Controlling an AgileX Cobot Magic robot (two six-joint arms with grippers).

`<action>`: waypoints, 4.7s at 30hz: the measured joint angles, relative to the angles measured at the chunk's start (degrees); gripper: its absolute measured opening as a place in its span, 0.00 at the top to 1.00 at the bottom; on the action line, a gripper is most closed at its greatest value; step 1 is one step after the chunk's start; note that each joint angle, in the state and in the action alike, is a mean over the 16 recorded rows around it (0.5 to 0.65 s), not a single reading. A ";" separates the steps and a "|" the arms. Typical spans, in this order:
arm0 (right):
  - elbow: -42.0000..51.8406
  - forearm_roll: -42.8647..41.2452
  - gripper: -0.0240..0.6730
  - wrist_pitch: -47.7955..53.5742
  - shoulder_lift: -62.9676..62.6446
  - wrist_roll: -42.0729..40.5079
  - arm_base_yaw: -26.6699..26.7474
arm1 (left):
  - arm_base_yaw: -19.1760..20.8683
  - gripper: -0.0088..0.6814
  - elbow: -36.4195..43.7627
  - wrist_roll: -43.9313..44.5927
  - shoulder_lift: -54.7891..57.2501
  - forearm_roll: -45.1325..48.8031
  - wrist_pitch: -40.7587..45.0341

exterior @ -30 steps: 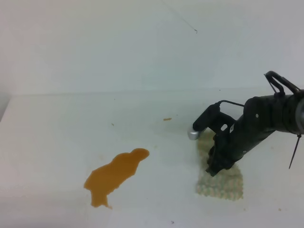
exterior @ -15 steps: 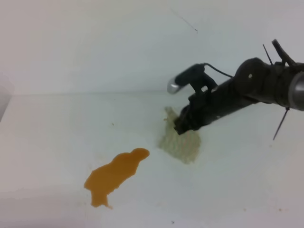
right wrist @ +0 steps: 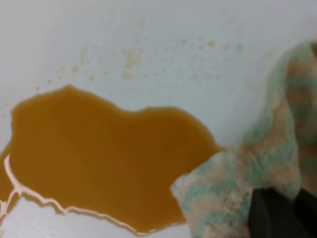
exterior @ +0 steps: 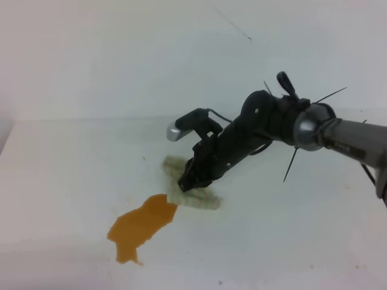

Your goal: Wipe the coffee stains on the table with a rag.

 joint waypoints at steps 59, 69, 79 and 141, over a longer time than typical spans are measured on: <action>-3.16 3.21 0.96 6.57 4.14 1.51 15.19 | 0.00 0.99 0.00 0.00 0.00 0.00 0.00; -3.43 1.53 0.96 3.70 5.31 3.32 16.62 | 0.00 0.99 0.00 0.00 0.00 0.00 0.00; -4.01 0.87 0.96 -2.34 6.23 6.49 15.09 | 0.00 0.99 0.00 0.00 0.00 0.00 0.00; 51.78 -12.47 0.83 -19.81 -34.48 3.18 -8.44 | 0.00 0.99 0.00 0.00 0.00 0.00 0.00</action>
